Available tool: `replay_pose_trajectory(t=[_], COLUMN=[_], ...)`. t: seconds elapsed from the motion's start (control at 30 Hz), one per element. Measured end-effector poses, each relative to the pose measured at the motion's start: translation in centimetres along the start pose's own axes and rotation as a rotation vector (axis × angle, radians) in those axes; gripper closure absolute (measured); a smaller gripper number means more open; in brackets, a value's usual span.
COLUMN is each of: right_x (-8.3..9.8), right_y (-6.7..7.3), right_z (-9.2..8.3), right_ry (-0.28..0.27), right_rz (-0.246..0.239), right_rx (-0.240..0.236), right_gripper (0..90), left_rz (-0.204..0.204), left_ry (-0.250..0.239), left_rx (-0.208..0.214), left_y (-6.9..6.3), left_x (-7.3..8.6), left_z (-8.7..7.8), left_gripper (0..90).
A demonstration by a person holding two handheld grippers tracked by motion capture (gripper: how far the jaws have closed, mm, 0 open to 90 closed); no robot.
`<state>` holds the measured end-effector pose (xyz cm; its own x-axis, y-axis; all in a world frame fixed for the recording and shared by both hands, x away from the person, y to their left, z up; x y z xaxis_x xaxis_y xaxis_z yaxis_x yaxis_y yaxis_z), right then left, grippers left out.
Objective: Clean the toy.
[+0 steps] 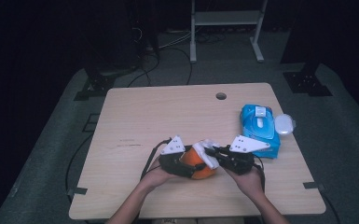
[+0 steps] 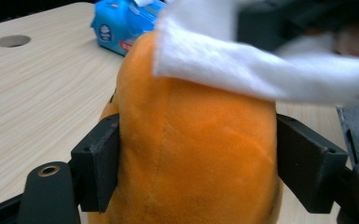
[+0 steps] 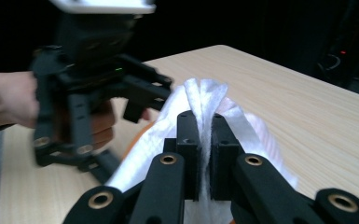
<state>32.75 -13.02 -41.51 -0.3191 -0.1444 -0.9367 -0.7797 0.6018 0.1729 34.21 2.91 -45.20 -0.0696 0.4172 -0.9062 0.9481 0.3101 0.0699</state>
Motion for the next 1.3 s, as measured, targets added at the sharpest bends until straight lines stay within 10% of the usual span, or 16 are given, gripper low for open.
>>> replay_pose_trajectory(t=[0.33,0.5,0.87,1.03,1.3], right_x=[1.1,1.0,0.4,-0.2,-0.1], right_y=[-2.3,-1.9,0.2,1.3,-1.8], right_z=[-0.4,0.0,-0.1,1.2,1.1], right_ry=[0.002,0.011,0.007,0.041,0.08], right_rz=[0.061,0.063,0.012,-0.05,0.027], right_rx=[0.041,0.011,-0.041,-0.058,-0.003], right_gripper=[84.0,83.9,84.1,84.1,83.9], left_rz=[-0.004,0.056,-0.009,0.074,0.117], left_ry=[-0.049,-0.025,-0.023,-0.013,-0.021], left_rx=[0.089,0.073,0.009,0.027,0.049], left_y=[0.7,0.7,0.7,-0.6,-1.2], left_x=[-0.2,0.0,0.2,-0.1,-0.2], left_z=[-1.0,-1.0,-0.5,0.2,0.4], left_gripper=[12.3,16.9,26.7,27.4,27.3])
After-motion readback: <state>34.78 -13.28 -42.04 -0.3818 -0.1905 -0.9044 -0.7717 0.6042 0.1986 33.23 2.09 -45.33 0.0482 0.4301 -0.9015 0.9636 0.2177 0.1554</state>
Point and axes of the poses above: each handheld gripper's, and its own axes: z roughly forward along the jaws, x roughly out of its underside, y roughly to its left, the point moved 5 cm from there along z, roughly forward along the jaws, and after that the axes turned 9 degrees about z, right-handed, at the moved point
